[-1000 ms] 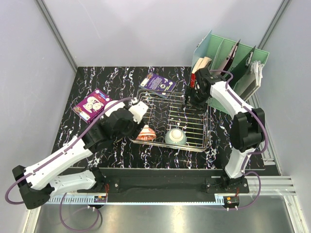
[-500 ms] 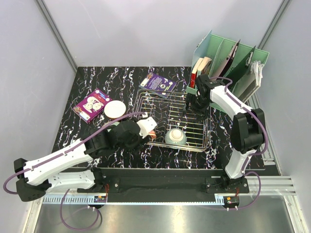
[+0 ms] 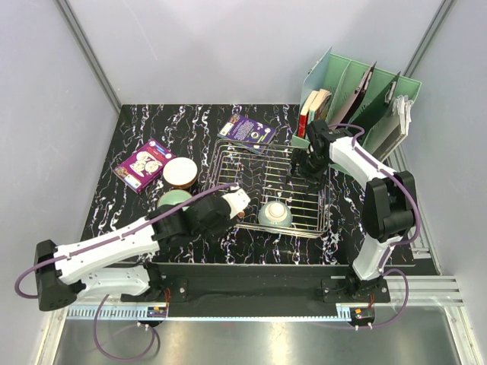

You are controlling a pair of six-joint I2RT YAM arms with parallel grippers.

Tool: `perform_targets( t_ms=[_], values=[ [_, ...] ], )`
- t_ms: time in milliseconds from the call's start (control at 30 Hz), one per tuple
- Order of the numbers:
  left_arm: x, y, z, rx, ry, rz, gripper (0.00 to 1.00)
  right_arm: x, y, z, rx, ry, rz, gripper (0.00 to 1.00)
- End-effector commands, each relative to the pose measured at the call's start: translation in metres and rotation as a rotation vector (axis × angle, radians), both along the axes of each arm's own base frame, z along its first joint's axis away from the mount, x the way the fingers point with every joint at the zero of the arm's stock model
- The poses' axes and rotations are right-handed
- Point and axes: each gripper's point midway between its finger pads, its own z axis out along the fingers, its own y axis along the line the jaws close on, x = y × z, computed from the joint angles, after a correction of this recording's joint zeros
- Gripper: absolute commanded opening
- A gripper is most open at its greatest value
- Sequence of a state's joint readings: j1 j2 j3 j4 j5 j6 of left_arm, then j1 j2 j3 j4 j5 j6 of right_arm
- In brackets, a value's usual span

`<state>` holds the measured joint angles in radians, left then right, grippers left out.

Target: Unload the bowls from the dish rack

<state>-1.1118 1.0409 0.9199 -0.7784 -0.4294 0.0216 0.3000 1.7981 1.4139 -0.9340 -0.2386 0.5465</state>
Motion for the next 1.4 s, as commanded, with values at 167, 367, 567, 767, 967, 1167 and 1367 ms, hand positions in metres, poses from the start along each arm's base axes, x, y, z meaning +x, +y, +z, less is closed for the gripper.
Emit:
perform_targets(
  t_ms=[167, 367, 567, 767, 967, 1167, 1367],
  values=[
    [0.024, -0.017, 0.014, -0.038, -0.093, 0.061, 0.67, 0.007, 0.007, 0.018, 0.059, -0.053, 0.011, 0.85],
    [0.034, -0.024, 0.005, -0.038, -0.067, 0.083, 0.68, 0.010, 0.010, 0.019, 0.070, -0.053, 0.018, 0.85],
    [0.042, -0.026, -0.002, -0.043, -0.057, 0.099, 0.68, 0.006, 0.009, 0.015, 0.067, -0.042, 0.027, 0.85],
    [0.047, -0.026, -0.004, -0.052, -0.074, 0.106, 0.52, 0.003, 0.008, 0.008, 0.063, -0.024, 0.037, 0.85],
    [0.043, -0.025, -0.011, -0.048, -0.057, 0.090, 0.33, 0.003, 0.007, 0.002, 0.051, -0.008, 0.039, 0.85],
    [0.039, -0.026, -0.010, -0.074, -0.052, 0.075, 0.17, 0.003, 0.009, -0.007, 0.051, 0.020, 0.042, 0.84],
    [0.040, -0.022, -0.008, -0.072, -0.068, 0.080, 0.13, -0.005, 0.014, -0.030, 0.074, 0.099, 0.066, 0.81]
  ],
)
